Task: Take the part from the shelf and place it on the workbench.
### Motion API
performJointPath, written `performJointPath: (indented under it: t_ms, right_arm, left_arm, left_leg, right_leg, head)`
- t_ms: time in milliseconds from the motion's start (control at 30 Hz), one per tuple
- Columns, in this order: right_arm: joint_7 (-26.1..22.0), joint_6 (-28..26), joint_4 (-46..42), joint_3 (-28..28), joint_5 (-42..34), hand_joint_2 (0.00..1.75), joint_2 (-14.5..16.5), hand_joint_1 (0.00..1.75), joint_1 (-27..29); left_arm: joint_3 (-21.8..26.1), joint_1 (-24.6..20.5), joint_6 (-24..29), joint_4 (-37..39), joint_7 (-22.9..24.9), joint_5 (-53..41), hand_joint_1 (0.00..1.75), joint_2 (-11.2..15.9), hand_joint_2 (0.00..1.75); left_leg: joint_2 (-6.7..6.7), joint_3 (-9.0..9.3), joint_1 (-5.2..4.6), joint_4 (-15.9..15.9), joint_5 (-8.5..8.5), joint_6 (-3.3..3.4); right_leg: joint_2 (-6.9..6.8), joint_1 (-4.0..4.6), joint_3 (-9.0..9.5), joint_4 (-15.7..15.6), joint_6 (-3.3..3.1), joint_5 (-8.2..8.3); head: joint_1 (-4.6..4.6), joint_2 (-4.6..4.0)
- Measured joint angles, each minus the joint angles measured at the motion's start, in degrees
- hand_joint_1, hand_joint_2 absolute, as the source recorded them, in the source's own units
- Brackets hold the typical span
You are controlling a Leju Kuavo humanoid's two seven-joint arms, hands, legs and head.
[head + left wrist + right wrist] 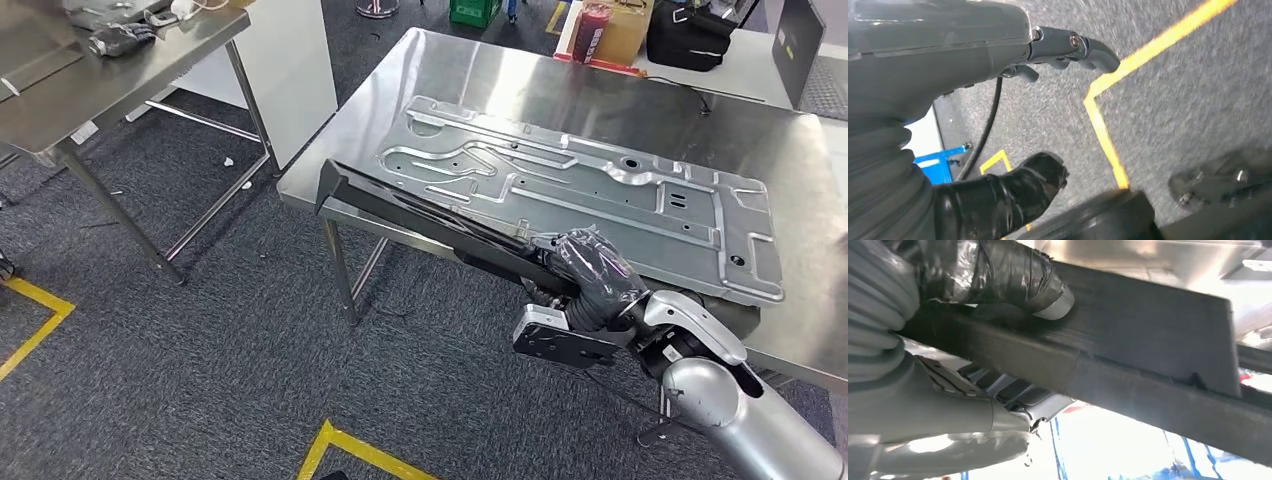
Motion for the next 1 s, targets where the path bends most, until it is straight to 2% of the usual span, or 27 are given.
performJointPath:
  t_ms: [33,67,100,133,167,200,233,267,300,333,367,400,467,500,533,600,667,700,733,800,833,867,900,967,1000]
  right_arm:
    - [0.2,0.2,0.1,0.0,0.0,1.75,-0.4,1.75,-0.5]
    - [0.3,0.4,0.2,-0.1,0.0,1.75,-0.7,1.75,-1.1]
    - [0.4,0.4,0.2,-0.2,0.0,1.75,-1.1,1.75,-1.9]
    - [0.4,0.5,0.3,-0.3,0.0,1.75,-1.3,1.75,-2.6]
    - [0.5,0.5,0.4,-0.3,0.0,1.75,-1.5,1.75,-3.2]
    - [0.5,0.5,0.4,-0.4,0.0,1.75,-1.6,1.75,-3.5]
    - [0.5,0.6,0.5,-0.4,0.0,1.75,-1.6,1.75,-3.5]
    - [0.5,0.6,0.5,-0.4,0.0,1.75,-1.6,1.75,-3.5]
    - [0.5,0.6,0.6,-0.4,0.0,1.75,-1.6,1.75,-3.5]
    - [0.5,0.7,0.6,-0.4,0.0,1.75,-1.6,1.75,-3.5]
    - [0.5,0.7,0.6,-0.4,0.0,1.75,-1.6,1.75,-3.4]
    - [0.5,0.7,0.7,-0.4,0.0,1.75,-1.6,1.75,-3.4]
    - [0.5,0.8,0.9,-0.4,0.0,1.75,-1.6,1.75,-3.3]
    - [0.5,0.9,1.0,-0.4,0.0,1.75,-1.6,1.75,-3.3]
    - [0.6,1.0,1.1,-0.4,0.0,1.75,-1.7,1.75,-3.3]
    - [0.6,1.0,1.1,-0.4,0.0,1.75,-1.9,1.75,-3.5]
    - [0.6,1.0,1.0,-0.4,0.0,1.75,-1.9,1.75,-3.7]
    - [0.6,1.0,1.0,-0.4,0.0,1.75,-1.9,1.75,-3.6]
    - [0.6,1.0,1.1,-0.4,0.0,1.75,-1.9,1.75,-3.6]
    - [1.0,1.1,1.2,-0.4,0.1,1.75,-2.1,1.75,-3.6]
    - [1.2,1.1,1.3,-0.4,0.3,1.75,-2.2,1.75,-3.6]
    - [1.5,1.2,1.4,-0.4,0.4,1.75,-2.4,1.75,-3.7]
    - [1.7,1.2,1.5,-0.4,0.6,1.75,-2.7,1.75,-3.7]
    - [2.0,1.1,1.9,-0.5,0.9,1.75,-3.4,1.75,-3.6]
    - [2.2,1.0,2.1,-0.6,1.1,1.75,-3.7,1.75,-3.4]
  left_arm:
    - [0.1,-0.1,0.0,0.0,0.0,0.0,0.00,0.0,1.75]
    - [0.1,-0.2,0.1,0.0,0.0,0.0,0.00,-0.1,1.75]
    - [0.1,-0.3,0.2,0.0,0.0,0.0,0.00,-0.1,1.75]
    - [0.2,-0.4,0.2,0.0,0.0,0.0,0.00,-0.1,1.75]
    - [0.2,-0.5,0.2,0.0,0.0,0.0,0.00,-0.1,1.75]
    - [0.2,-0.6,0.2,0.0,0.0,0.0,0.00,-0.1,1.75]
    - [0.2,-0.6,0.3,0.0,0.0,0.0,0.00,-0.1,1.75]
    - [0.2,-0.6,0.3,0.0,0.0,0.0,0.00,0.0,1.75]
    - [0.3,-0.6,0.3,0.0,0.1,0.0,0.00,0.0,1.75]
    - [0.3,-0.6,0.3,0.0,0.1,0.0,0.00,0.0,1.75]
    - [0.3,-0.5,0.4,0.0,0.1,0.0,0.00,0.0,1.75]
    - [0.3,-0.5,0.4,0.0,0.2,0.0,0.00,0.1,1.75]
    - [0.4,-0.1,0.4,0.1,0.1,-0.1,0.00,0.1,1.75]
    - [0.5,0.0,0.4,0.1,0.1,-0.1,0.00,0.1,1.75]
    - [0.5,0.0,0.4,0.1,0.2,-0.1,0.00,0.1,1.75]
    - [0.6,-0.1,0.5,0.1,0.2,-0.1,0.00,0.1,1.75]
    - [0.6,-0.3,0.5,0.1,0.1,-0.1,0.00,0.1,1.75]
    - [0.6,-0.3,0.5,0.1,0.1,-0.1,0.00,0.1,1.75]
    - [0.6,-0.3,0.5,0.1,0.1,-0.1,0.00,0.1,1.75]
    - [0.8,-0.3,0.5,0.1,0.2,0.0,0.00,0.1,1.75]
    - [0.9,-0.2,0.5,0.1,0.2,0.0,0.00,0.1,1.75]
    - [1.0,-0.2,0.4,0.1,0.2,0.1,0.00,0.1,1.75]
    - [1.1,-0.1,0.4,0.1,0.2,0.1,0.00,0.1,1.75]
    - [1.3,0.1,0.3,0.1,0.2,0.1,0.00,0.0,1.75]
    - [1.3,0.1,0.3,0.2,0.2,0.1,0.00,0.0,1.75]
  left_leg:
    - [-0.11,0.65,-0.06,0.3,-0.44,-0.31]
    - [-0.12,0.62,-0.06,1.2,-0.16,-0.67]
    - [0.20,-0.16,0.01,3.4,0.88,-0.99]
    - [0.68,-1.87,0.01,6.9,2.40,-1.31]
    - [1.19,-4.33,0.06,10.8,3.47,-1.62]
    - [1.68,-7.03,0.14,14.5,3.31,-1.84]
    - [1.94,-9.43,0.19,17.0,1.62,-2.02]
    - [2.04,-11.44,0.27,18.4,-1.19,-2.21]
    - [2.12,-12.96,0.33,18.4,-4.30,-2.36]
    - [2.20,-13.95,0.38,17.3,-6.53,-2.48]
    - [2.28,-14.52,0.41,15.2,-6.99,-2.54]
    - [2.39,-14.78,0.43,12.1,-4.91,-2.57]
    - [2.69,-14.93,0.38,5.5,5.15,-2.31]
    - [2.74,-14.89,0.33,3.5,9.31,-2.02]
    - [2.75,-14.80,0.26,2.5,11.61,-1.59]
    - [2.60,-13.91,0.27,2.2,10.92,-0.68]
    - [2.49,-12.31,0.41,1.5,9.91,0.04]
    - [2.39,-11.40,0.46,1.1,9.33,0.23]
    - [2.27,-10.43,0.44,0.8,8.64,0.36]
    - [1.96,-8.31,0.36,0.6,7.01,0.45]
    - [1.79,-7.08,0.29,0.6,6.07,0.45]
    - [1.63,-5.76,0.20,0.6,5.08,0.46]
    - [1.51,-4.39,0.07,0.6,4.06,0.44]
    - [1.28,-2.10,-0.13,0.6,2.06,0.21]
    - [1.18,-1.29,-0.22,0.7,1.11,-0.08]
  right_leg:
    - [0.15,0.22,0.24,-0.6,-0.30,1.26]
    - [0.23,0.21,0.91,-0.4,-0.65,0.72]
    - [0.24,0.13,1.67,-0.6,-1.01,0.05]
    - [0.23,-0.01,2.58,-0.9,-1.43,-0.59]
    - [0.23,-0.13,3.60,-1.2,-1.76,-1.33]
    - [0.22,-0.23,4.66,-1.3,-1.95,-2.19]
    - [0.22,-0.32,5.74,-1.4,-2.06,-3.12]
    - [0.23,-0.42,6.89,-1.4,-2.01,-4.13]
    - [0.24,-0.54,8.20,-1.4,-1.89,-5.20]
    - [0.24,-0.69,9.55,-1.4,-1.72,-6.29]
    - [0.23,-0.83,10.95,-1.4,-1.51,-7.40]
    - [0.17,-0.95,12.32,-1.4,-1.24,-8.52]
    - [0.11,-0.88,14.43,-1.3,-0.58,-10.69]
    - [0.10,-0.77,15.11,-1.4,-0.17,-11.58]
    - [0.14,-0.71,15.55,-1.3,0.25,-12.05]
    - [0.14,-0.80,14.95,0.4,0.99,-11.22]
    - [0.04,-0.93,11.53,6.3,1.41,-9.26]
    - [-0.03,-0.95,9.09,9.7,1.53,-9.31]
    - [-0.05,-0.95,6.66,12.7,1.61,-10.40]
    - [-0.06,-0.93,2.76,15.3,1.69,-14.85]
    - [-0.06,-0.92,1.62,14.8,1.68,-16.56]
    - [-0.06,-0.89,1.01,13.1,1.56,-16.91]
    - [-0.07,-0.81,0.86,10.3,1.28,-15.19]
    - [-0.04,-0.31,0.82,3.6,0.27,-6.17]
    - [0.02,0.06,0.90,1.4,-0.23,-2.27]
  head:
    - [-0.07,0.01]
    - [-0.12,0.01]
    - [-0.17,0.01]
    - [-0.31,0.01]
    - [-0.43,0.01]
    - [-0.54,0.01]
    - [-0.61,0.01]
    - [-0.63,0.01]
    - [-0.64,0.01]
    - [-0.64,0.01]
    - [-0.65,0.01]
    - [-0.65,0.01]
    - [-0.64,0.01]
    - [-0.55,0.01]
    - [-0.50,0.01]
    - [-0.41,0.01]
    - [-0.31,0.01]
    - [-0.22,0.01]
    - [-0.17,0.01]
    - [-0.17,0.01]
    - [-0.17,0.01]
    - [-0.14,0.01]
    - [-0.14,0.01]
    - [-0.18,0.00]
    - [-0.19,0.00]
